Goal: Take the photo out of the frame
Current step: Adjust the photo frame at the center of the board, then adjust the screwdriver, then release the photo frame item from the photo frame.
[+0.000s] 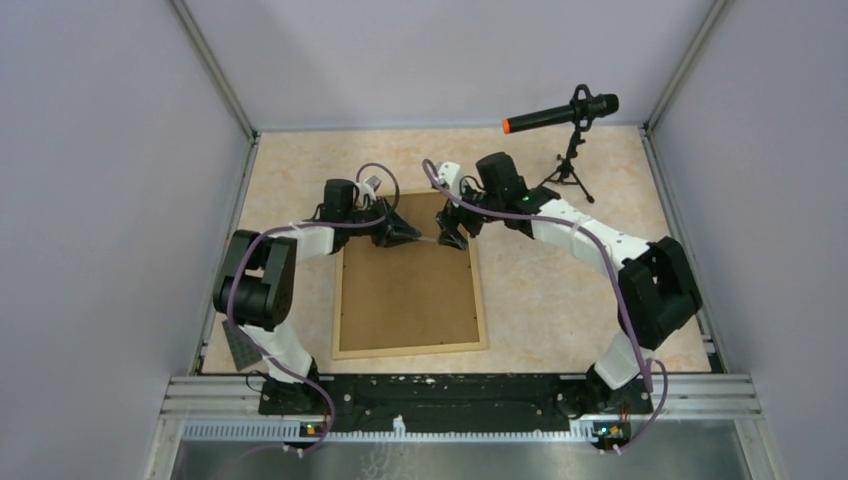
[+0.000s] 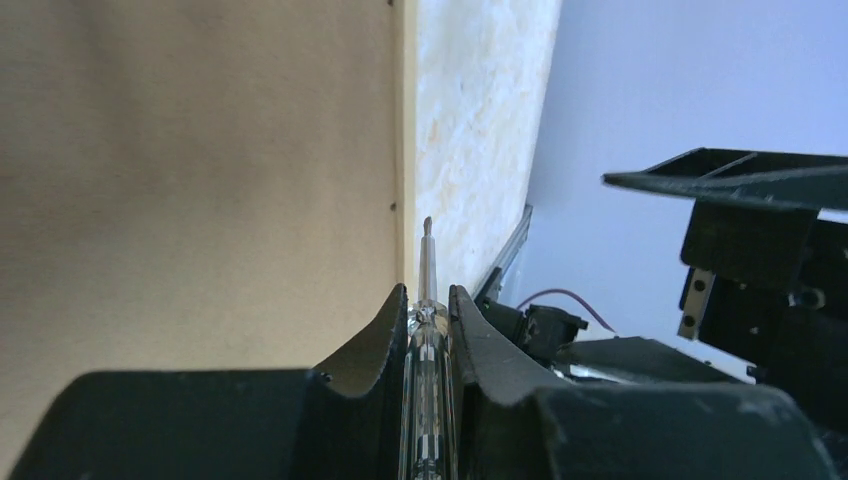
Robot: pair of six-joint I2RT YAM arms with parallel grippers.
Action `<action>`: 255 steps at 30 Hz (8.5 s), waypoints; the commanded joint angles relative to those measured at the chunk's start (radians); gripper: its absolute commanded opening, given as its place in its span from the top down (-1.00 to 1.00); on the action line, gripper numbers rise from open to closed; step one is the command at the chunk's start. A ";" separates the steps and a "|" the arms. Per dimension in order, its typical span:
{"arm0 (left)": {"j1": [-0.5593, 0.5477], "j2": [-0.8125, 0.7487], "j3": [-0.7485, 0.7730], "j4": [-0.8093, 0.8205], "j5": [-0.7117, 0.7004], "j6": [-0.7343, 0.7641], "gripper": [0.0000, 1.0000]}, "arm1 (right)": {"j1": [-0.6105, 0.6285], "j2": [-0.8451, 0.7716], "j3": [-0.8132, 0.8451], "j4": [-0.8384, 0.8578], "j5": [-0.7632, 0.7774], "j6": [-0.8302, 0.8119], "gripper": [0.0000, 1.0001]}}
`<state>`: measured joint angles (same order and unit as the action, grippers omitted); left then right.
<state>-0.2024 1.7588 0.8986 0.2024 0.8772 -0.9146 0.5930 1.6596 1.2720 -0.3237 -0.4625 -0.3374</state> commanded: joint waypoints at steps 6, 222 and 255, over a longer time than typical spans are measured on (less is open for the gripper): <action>-0.029 -0.061 0.027 0.062 0.116 -0.022 1.00 | 0.052 0.036 0.027 0.033 -0.108 -0.145 -0.43; -0.301 0.436 0.578 -0.087 -0.090 0.327 1.00 | -0.171 0.439 -0.035 0.304 -0.077 0.544 1.00; -0.155 0.186 0.300 -0.038 -0.031 0.269 1.00 | -0.147 0.397 -0.109 0.226 0.020 0.438 1.00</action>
<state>-0.3775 2.0506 1.2545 0.1169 0.7204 -0.5919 0.3733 2.0300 1.2491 0.0196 -0.4465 0.1810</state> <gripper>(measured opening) 0.219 0.137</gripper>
